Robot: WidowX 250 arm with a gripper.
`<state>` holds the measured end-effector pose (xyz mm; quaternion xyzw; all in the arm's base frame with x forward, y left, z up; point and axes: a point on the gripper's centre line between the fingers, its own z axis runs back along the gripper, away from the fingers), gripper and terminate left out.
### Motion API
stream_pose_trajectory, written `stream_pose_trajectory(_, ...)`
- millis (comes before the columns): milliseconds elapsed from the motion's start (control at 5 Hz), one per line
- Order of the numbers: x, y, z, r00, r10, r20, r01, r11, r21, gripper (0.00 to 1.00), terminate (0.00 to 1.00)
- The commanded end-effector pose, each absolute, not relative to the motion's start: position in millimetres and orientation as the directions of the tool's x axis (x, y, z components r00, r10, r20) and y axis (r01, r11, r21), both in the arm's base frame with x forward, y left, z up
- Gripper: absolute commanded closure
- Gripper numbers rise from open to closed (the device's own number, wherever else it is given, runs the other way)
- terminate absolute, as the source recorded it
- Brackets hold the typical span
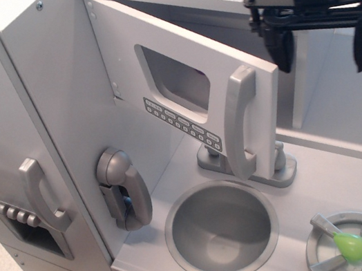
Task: Open microwave
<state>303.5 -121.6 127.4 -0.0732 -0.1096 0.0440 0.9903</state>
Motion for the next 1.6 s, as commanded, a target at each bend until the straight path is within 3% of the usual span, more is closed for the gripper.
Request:
stream_pose_trajectory(0,267,-89,132,0.976,0.054,0.209,-0.019,0.986,-0.165,0.0,0.0)
stream_pose_trajectory(400,219,-25,128,0.976,-0.012,0.217,0.047,0.986,-0.159,0.0,0.0)
stream_pose_trajectory(600,209,-10,130,0.975,-0.029,0.219,0.063,0.987,-0.148,0.0,0.0)
stream_pose_trajectory(1000,211,-5,166,0.97,0.028,0.241,0.015,0.985,-0.175,0.0,0.0)
stream_pose_trajectory(1400,210,37,159,0.971,0.024,0.239,-0.018,0.999,-0.03,0.0,0.0)
